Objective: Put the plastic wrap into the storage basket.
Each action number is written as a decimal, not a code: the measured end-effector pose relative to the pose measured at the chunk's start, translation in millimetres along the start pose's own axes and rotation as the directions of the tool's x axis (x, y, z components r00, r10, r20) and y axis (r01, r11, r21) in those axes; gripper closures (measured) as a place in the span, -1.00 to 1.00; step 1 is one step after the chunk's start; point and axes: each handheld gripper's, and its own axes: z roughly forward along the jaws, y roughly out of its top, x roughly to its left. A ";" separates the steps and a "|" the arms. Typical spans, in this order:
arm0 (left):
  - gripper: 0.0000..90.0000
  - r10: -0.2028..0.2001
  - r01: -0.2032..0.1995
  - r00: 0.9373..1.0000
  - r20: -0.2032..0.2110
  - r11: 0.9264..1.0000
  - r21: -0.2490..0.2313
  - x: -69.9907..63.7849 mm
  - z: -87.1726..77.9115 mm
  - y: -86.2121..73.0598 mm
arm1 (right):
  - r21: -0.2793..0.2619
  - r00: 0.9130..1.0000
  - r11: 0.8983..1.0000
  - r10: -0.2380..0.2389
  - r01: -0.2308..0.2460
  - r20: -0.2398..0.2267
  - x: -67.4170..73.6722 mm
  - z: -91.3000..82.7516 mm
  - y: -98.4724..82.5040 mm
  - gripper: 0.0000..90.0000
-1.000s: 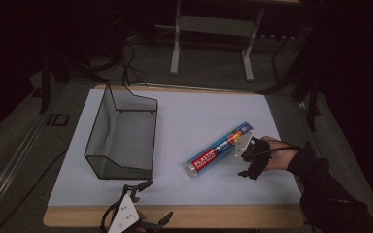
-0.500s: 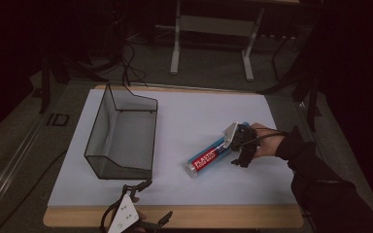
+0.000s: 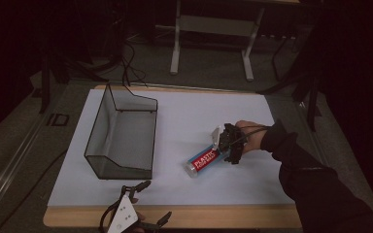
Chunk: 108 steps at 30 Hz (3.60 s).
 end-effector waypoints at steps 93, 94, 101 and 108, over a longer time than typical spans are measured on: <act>-0.97 0.013 -0.013 1.000 0.025 1.000 0.003 -0.4 3.3 -0.1 | -0.050 0.573 0.572 0.820 -0.818 0.004 -81.1 54.6 -20.9 -0.30; -0.97 0.014 -0.014 1.000 0.025 1.000 0.003 -0.5 3.4 -0.1 | -0.052 0.575 0.575 0.818 -0.817 0.005 -80.9 54.6 -20.9 -0.30; -0.97 0.016 -0.016 1.000 0.026 1.000 0.006 -0.3 3.8 -0.3 | -0.052 0.590 0.589 0.807 -0.806 -0.008 -81.8 54.5 -22.0 -0.31; -0.97 0.019 -0.020 0.999 0.030 1.000 0.010 -1.0 4.2 -0.3 | -0.044 0.615 0.614 0.788 -0.788 -0.013 -82.2 52.0 -20.0 -0.37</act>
